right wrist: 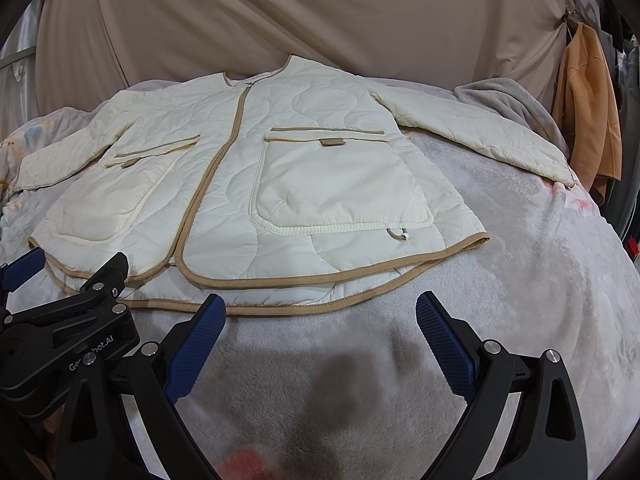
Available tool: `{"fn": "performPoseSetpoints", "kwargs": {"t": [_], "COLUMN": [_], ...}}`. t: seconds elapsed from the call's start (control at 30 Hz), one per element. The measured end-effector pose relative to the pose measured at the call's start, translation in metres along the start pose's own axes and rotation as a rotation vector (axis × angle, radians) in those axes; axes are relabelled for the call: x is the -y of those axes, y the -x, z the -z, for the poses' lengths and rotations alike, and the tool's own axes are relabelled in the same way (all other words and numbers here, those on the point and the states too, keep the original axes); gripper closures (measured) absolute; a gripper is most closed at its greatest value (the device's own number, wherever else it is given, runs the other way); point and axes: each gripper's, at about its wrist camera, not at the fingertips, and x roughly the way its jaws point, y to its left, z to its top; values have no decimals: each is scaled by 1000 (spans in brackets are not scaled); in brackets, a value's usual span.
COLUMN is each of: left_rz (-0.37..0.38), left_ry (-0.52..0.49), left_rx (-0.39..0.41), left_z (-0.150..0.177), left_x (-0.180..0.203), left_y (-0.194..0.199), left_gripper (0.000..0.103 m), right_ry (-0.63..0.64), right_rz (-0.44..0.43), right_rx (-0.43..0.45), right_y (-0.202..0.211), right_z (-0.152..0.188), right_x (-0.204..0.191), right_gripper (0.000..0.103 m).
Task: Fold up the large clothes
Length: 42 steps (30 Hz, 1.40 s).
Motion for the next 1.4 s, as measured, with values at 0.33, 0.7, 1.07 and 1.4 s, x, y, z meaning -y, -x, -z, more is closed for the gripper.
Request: {"fn": "performPoseSetpoints", "kwargs": {"t": [0.33,0.7,1.07,1.4], "left_rz": [-1,-1,-1,124], "left_ry": [-1,-1,-2,26], "left_rx": [0,0,-8,-71], "left_z": [0,0,1,-13], "left_x": [0,1,-1,-23], "left_y": [0,0,-2,-5], "left_gripper": [6,6,6,6], "right_ry": [0,1,4,1], "right_rz": [0,0,2,10], "right_rx": [0,-2,-5,4], "right_y": [0,-1,0,9], "right_z": [0,0,-2,-30], "right_x": [0,-1,2,43], "right_gripper": [9,9,9,9]}}
